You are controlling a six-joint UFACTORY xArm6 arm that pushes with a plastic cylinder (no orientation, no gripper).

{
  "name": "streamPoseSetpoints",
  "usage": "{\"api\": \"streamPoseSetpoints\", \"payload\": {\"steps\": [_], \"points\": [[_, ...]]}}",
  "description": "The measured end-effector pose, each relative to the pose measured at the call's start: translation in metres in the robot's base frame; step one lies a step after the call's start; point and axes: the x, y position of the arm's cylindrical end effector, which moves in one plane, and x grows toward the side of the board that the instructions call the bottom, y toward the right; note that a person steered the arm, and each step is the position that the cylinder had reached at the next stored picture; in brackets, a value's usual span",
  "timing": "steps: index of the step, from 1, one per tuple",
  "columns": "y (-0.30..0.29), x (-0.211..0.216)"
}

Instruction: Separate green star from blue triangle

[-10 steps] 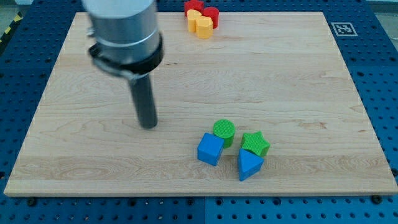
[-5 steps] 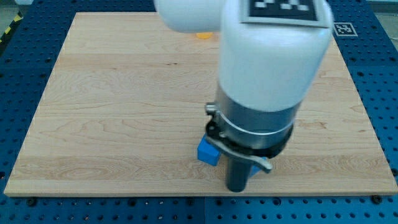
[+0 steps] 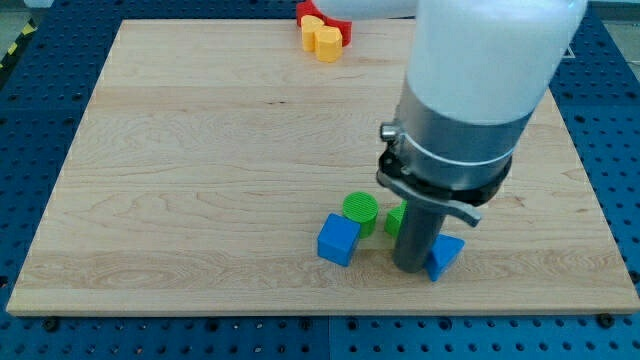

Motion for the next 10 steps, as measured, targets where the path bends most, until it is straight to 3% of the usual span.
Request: {"api": "streamPoseSetpoints", "payload": {"steps": [1,4,6,10], "points": [[0.025,-0.013],[0.022,-0.018],[0.003,0.006],[0.000,-0.082]]}}
